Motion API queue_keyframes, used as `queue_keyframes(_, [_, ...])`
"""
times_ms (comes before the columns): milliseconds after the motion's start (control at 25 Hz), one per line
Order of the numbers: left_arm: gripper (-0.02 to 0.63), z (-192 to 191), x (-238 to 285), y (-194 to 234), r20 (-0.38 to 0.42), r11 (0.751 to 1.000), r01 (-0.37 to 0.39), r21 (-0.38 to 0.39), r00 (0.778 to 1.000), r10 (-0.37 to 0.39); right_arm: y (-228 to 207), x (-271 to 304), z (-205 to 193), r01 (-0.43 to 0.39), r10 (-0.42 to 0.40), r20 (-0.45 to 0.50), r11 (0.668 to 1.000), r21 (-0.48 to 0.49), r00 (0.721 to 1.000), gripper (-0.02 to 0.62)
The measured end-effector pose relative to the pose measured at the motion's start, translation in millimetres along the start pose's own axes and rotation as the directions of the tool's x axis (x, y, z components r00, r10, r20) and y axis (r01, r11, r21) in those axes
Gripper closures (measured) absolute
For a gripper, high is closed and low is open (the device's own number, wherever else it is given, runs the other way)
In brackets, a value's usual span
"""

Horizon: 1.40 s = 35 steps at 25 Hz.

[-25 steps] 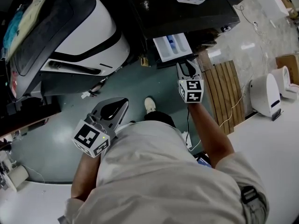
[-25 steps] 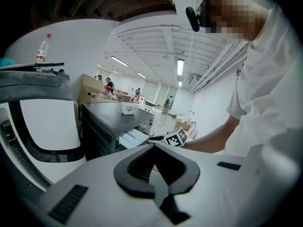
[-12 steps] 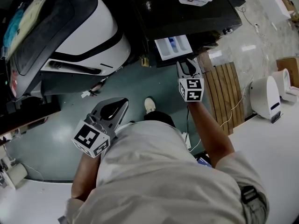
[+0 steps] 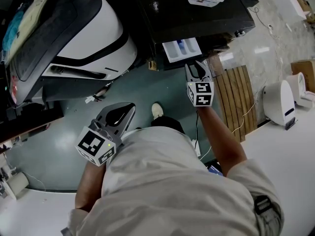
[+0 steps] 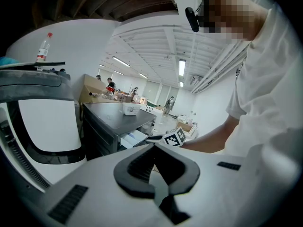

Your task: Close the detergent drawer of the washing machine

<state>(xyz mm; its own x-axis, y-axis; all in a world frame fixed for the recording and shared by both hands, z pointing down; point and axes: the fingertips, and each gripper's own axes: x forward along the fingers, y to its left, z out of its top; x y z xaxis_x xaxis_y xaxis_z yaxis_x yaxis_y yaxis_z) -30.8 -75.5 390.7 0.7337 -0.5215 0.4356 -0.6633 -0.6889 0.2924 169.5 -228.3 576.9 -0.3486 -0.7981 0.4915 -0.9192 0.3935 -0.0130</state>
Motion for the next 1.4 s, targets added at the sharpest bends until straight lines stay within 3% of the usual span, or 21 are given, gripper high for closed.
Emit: queue_keyframes(1400, [0.611,7.1,10.8,7.5,0.003,1.0,-0.013,-0.001,1.0,0.013,-3.4,25.4,15.3,-0.021,0.021,0.012,1.0,-0.012,1.0,0.48])
